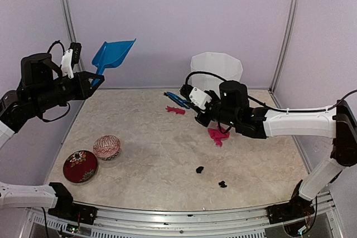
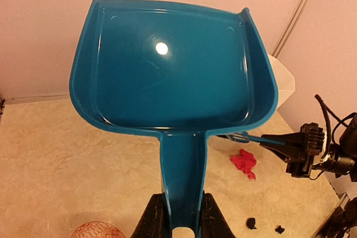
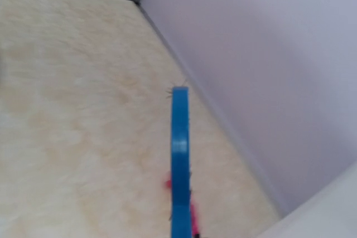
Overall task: Sweep away the paper scraps from the table
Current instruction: Sweep the paper scraps at the center of the board.
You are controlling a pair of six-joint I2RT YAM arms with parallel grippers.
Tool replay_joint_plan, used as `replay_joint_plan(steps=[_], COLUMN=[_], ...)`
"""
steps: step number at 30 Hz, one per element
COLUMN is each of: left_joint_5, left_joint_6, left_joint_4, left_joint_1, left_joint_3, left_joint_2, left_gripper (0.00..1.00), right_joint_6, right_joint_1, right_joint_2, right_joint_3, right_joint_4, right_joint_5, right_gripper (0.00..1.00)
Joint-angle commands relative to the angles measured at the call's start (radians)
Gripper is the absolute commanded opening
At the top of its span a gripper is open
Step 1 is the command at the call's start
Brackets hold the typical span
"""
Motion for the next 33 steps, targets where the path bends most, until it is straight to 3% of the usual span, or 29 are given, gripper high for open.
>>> replay_joint_plan(steps=[1,12,17,27,33], left_joint_5=[-0.165,-0.219,-0.207,-0.074,-0.047], left_joint_6=[0.047,0.098,0.099,0.091,0.099], left_joint_4=[-0.029,0.128,0.145,0.166,0.168], left_joint_1=[0.005,0.006,0.012,0.127,0.162], left_joint_3=[-0.075,-0.278,-0.311,-0.35,-0.357], left_joint_2=[-0.061,-0.179,-0.184,-0.209,-0.201], left_gripper=[0.0,0.0,0.0,0.0,0.0], right_joint_6=[-0.15,-0.296,-0.324,-0.341,-0.33], right_joint_1=[0.01,-0.01,-0.041,-0.087,-0.101], right_joint_2=[0.126,0.486,0.618,0.893,0.976], right_joint_3=[0.144,0.523,0.681,1.042,1.121], right_joint_4=[0.03,-0.003,-0.044,-0.239,-0.315], right_joint_5=[0.139,0.261,0.23,0.166,0.145], right_gripper=[0.0,0.0,0.0,0.0,0.0])
